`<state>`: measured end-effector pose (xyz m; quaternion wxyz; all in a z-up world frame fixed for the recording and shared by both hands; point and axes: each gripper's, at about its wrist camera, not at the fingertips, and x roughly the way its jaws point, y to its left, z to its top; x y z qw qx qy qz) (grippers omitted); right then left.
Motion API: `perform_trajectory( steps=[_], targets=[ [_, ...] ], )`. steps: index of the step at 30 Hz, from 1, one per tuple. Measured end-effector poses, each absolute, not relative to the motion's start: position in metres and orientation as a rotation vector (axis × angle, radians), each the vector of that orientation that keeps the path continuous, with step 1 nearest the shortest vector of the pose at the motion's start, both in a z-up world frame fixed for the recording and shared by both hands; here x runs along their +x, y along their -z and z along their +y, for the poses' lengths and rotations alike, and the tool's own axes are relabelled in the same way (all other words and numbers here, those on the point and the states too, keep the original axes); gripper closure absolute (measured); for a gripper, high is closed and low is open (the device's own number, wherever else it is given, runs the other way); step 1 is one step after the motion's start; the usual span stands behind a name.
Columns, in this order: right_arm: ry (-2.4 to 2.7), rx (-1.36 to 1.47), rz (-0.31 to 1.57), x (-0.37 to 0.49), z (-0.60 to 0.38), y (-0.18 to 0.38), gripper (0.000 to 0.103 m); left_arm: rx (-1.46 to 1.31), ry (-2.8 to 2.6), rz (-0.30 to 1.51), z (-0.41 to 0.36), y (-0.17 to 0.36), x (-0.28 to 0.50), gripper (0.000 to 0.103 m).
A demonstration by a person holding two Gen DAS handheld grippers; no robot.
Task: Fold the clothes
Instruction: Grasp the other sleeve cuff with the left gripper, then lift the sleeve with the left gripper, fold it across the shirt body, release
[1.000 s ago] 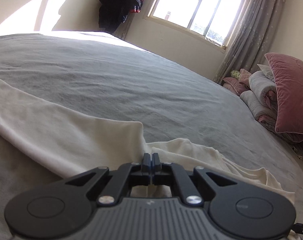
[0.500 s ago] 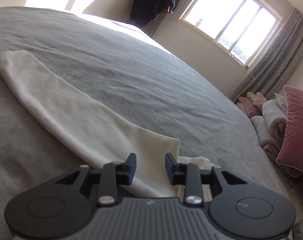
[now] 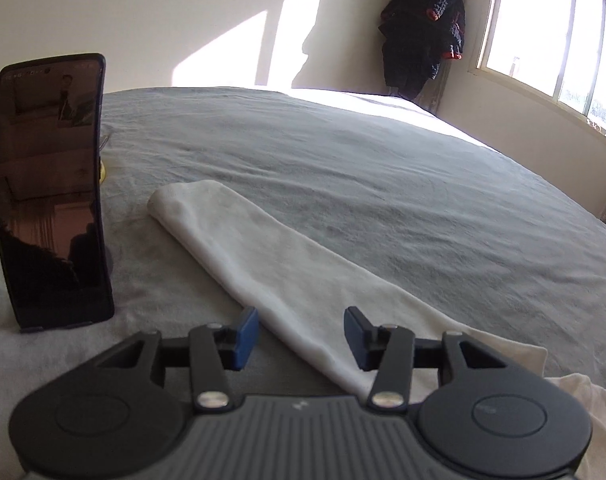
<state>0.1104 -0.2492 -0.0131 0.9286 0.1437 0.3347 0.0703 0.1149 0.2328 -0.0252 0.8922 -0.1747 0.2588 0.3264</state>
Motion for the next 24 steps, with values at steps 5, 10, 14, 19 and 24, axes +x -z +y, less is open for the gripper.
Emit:
perform_trajectory(
  steps=[5,10,14,19,24],
  targets=[
    [-0.162,0.292,0.686,0.110,-0.246,0.010,0.052,-0.428,-0.707,0.530,0.259,0.032,0.119,0.048],
    [-0.175,0.301,0.673,0.108,-0.245,0.005,0.052,-0.501,-0.710,0.468,0.278,0.038,0.124,0.056],
    [-0.185,0.327,0.655,0.106,-0.247,0.000,0.052,-0.577,-0.729,0.403,0.282,0.032,0.119,0.097],
    [-0.192,0.355,0.636,0.105,-0.248,-0.005,0.052,-0.514,-0.695,0.226,0.256,-0.004,0.097,0.097],
    [-0.190,0.386,0.605,0.102,-0.252,-0.013,0.052,-0.424,-0.557,0.073,0.220,-0.048,0.081,0.097]
  ],
)
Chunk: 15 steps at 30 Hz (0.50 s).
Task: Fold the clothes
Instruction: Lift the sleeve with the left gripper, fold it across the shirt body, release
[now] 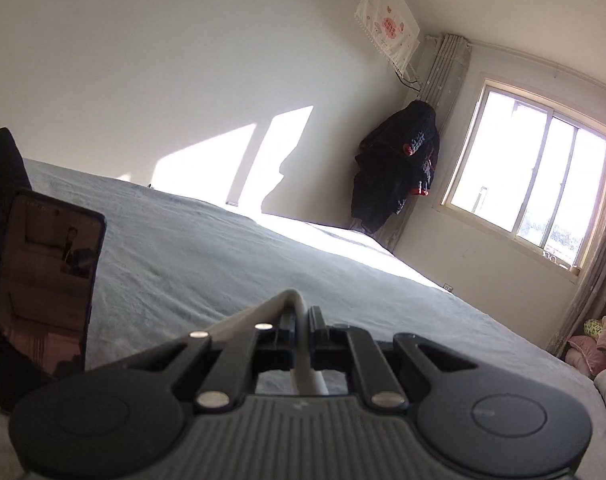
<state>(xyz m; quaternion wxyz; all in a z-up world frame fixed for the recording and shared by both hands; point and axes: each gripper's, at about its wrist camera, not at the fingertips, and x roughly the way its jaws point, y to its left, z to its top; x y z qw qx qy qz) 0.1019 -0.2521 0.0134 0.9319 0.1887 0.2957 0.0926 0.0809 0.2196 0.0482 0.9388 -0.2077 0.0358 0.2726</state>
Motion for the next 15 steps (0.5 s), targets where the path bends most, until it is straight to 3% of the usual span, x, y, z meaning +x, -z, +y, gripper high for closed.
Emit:
perform_trajectory(
  steps=[8,15],
  targets=[
    [-0.200,0.423,0.582,0.098,-0.258,-0.021,0.052,-0.216,-0.190,0.023,0.149,-0.084,0.090,0.097],
    [-0.198,0.437,0.580,0.099,-0.260,-0.022,0.052,-0.100,0.089,0.102,0.087,-0.070,0.110,0.097]
  ],
)
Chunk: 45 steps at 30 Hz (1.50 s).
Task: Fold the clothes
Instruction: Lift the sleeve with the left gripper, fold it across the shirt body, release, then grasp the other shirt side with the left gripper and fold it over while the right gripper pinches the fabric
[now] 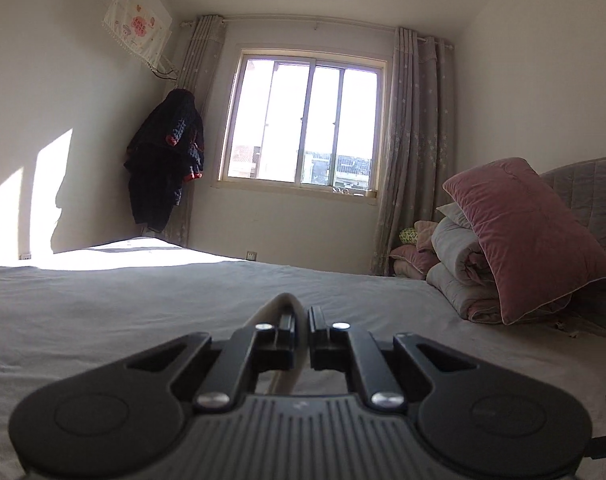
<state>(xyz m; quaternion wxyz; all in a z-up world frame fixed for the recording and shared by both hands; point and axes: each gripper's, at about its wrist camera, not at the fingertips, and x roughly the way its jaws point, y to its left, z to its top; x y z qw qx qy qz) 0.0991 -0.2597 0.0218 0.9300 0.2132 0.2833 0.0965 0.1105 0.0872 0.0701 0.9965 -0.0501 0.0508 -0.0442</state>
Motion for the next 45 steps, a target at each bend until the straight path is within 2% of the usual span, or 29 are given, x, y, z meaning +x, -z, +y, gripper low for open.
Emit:
perform_trajectory(
  steps=[8,15,18,20,23,28,30,32,36,39,42,45],
  targets=[
    [-0.195,0.445,0.588,0.100,-0.262,-0.021,0.052,-0.075,0.344,0.286,0.019,-0.018,0.116,0.097],
    [-0.198,0.444,0.591,0.100,-0.264,-0.021,0.052,-0.050,0.470,0.539,-0.011,0.040,0.123,0.094],
    [-0.203,0.443,0.591,0.100,-0.263,-0.021,0.052,-0.092,0.494,0.599,-0.004,0.046,0.123,0.085],
    [-0.208,0.442,0.592,0.100,-0.263,-0.021,0.052,-0.119,0.526,0.596,0.002,0.036,0.115,0.071],
    [-0.215,0.435,0.598,0.100,-0.260,-0.019,0.052,-0.134,0.569,0.565,0.017,0.015,0.099,0.058],
    [-0.250,0.382,0.615,0.097,-0.242,-0.018,0.052,-0.178,0.419,0.497,0.068,-0.007,0.086,0.053],
    [-0.265,0.320,0.610,0.093,-0.229,-0.019,0.052,-0.211,0.315,0.471,0.094,-0.012,0.085,0.055],
    [-0.287,0.211,0.596,0.089,-0.207,-0.021,0.052,-0.258,0.222,0.463,0.121,-0.011,0.086,0.070],
    [-0.361,-0.005,0.588,0.091,-0.154,-0.019,0.052,-0.382,0.132,0.527,0.153,0.005,0.105,0.087],
    [-0.397,-0.151,0.580,0.101,-0.111,-0.013,0.052,-0.457,0.131,0.565,0.162,0.014,0.114,0.091],
    [-0.444,-0.294,0.596,0.114,-0.068,-0.001,0.047,-0.456,0.149,0.601,0.159,0.020,0.120,0.096],
    [-0.405,-0.505,0.573,0.120,-0.039,0.021,0.051,-0.413,0.169,0.644,0.157,0.023,0.123,0.096]
  ],
)
